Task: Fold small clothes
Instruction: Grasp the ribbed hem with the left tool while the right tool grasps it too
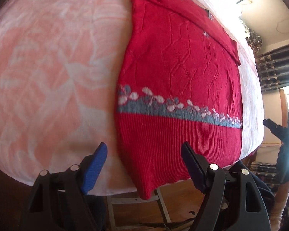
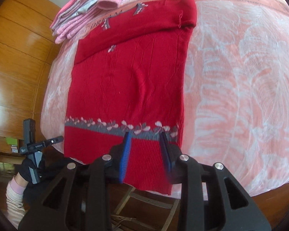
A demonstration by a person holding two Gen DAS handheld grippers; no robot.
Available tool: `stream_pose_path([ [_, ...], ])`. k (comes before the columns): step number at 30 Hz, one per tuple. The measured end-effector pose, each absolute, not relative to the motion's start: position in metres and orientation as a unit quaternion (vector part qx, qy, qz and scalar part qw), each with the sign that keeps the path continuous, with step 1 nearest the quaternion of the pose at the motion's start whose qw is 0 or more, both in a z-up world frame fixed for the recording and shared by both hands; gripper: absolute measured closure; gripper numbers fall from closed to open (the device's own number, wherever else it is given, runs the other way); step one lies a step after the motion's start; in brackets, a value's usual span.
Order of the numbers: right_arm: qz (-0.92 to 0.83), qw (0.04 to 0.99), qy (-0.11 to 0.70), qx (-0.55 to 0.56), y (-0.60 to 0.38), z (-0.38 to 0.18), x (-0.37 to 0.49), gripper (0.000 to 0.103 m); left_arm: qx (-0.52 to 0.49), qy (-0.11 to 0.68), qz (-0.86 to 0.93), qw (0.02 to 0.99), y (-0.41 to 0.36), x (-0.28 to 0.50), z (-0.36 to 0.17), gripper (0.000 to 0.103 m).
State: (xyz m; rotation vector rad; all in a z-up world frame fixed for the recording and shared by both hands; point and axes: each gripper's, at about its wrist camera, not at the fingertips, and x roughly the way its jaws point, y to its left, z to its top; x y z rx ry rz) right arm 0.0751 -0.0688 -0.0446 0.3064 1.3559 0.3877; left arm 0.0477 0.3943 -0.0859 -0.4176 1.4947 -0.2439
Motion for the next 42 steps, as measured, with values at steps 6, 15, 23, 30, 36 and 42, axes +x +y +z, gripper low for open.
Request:
stream_pose_path([
  [6, 0.184, 0.731, 0.645, 0.123, -0.060, -0.084, 0.036, 0.068, -0.191, 0.663, -0.132, 0.712, 0.381, 0.037, -0.089, 0.025],
  [15, 0.148, 0.693, 0.686, 0.167, -0.094, -0.131, 0.028, 0.063, -0.194, 0.653, -0.137, 0.719, 0.371, 0.027, -0.092, 0.037],
  [23, 0.182, 0.682, 0.694, 0.140, -0.073, -0.131, 0.027, 0.063, -0.219, 0.655, -0.128, 0.712, 0.378, 0.030, -0.095, 0.058],
  [30, 0.188, 0.684, 0.695, 0.115, -0.063, -0.131, 0.025, 0.097, -0.219, 0.661, -0.119, 0.707, 0.376, 0.031, -0.097, 0.071],
  [36, 0.199, 0.690, 0.681, 0.142, -0.068, -0.116, 0.027, 0.098, -0.262, 0.640, -0.132, 0.710, 0.382, 0.033, -0.083, 0.094],
  [42, 0.212, 0.704, 0.642, 0.217, -0.083, -0.079, 0.043, 0.098, -0.311, 0.587, -0.162, 0.730, 0.388, 0.045, -0.045, 0.094],
])
